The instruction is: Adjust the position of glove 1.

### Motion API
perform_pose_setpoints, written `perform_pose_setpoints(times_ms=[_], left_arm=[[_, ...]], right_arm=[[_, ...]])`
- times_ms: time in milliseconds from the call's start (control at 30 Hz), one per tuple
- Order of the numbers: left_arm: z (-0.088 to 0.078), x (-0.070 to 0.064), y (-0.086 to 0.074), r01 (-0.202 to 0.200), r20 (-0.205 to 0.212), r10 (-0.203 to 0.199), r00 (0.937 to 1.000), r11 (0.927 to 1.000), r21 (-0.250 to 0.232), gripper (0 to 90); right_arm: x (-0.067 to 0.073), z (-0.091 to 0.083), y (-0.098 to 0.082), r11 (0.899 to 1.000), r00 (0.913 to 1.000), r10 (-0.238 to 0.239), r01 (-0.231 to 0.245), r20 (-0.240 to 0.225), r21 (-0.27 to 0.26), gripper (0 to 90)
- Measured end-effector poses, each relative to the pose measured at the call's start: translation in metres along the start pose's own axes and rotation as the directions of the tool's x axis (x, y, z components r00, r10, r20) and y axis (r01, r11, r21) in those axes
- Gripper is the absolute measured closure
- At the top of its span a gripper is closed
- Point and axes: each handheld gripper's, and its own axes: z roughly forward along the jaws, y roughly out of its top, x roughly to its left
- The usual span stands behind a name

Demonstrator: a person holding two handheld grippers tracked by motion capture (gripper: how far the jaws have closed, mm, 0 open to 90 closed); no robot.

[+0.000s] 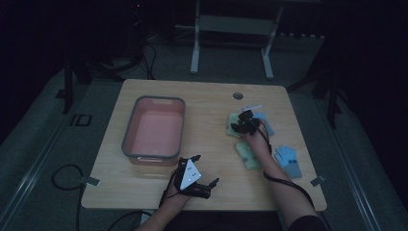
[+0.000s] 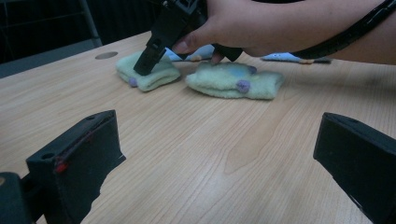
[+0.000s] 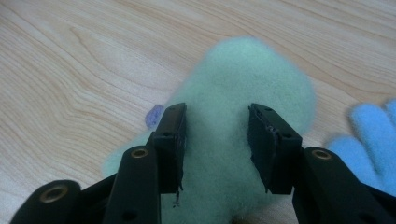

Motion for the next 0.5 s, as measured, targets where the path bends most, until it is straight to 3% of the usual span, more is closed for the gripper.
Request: perform_pose_setpoints(times_ms=[100, 267, 500], left_arm=[[0.0, 0.0, 0.0, -0.002, -0.003, 0.002, 1.0, 1.0, -0.001, 0.7], [0.0, 0.0, 0.0, -0.001, -0.004, 0.001, 1.0, 1.0, 0.0, 0.7], [0.0, 0.0, 0.0, 0.004, 0.0, -0.004, 1.0, 1.0, -0.002, 0.7]], right_arm=[[0.001, 0.001, 0.001, 1.0, 1.0, -0.002, 0.002, 0.008, 0.01, 60.6], [0.002, 0.002, 0.004, 1.0, 1.0, 0.004, -0.004, -0.002, 0.022, 75.2], [0.004, -0.002, 0.015, 0.996, 0.9998, -0.003, 0.005, -0.021, 0.088, 83.9]])
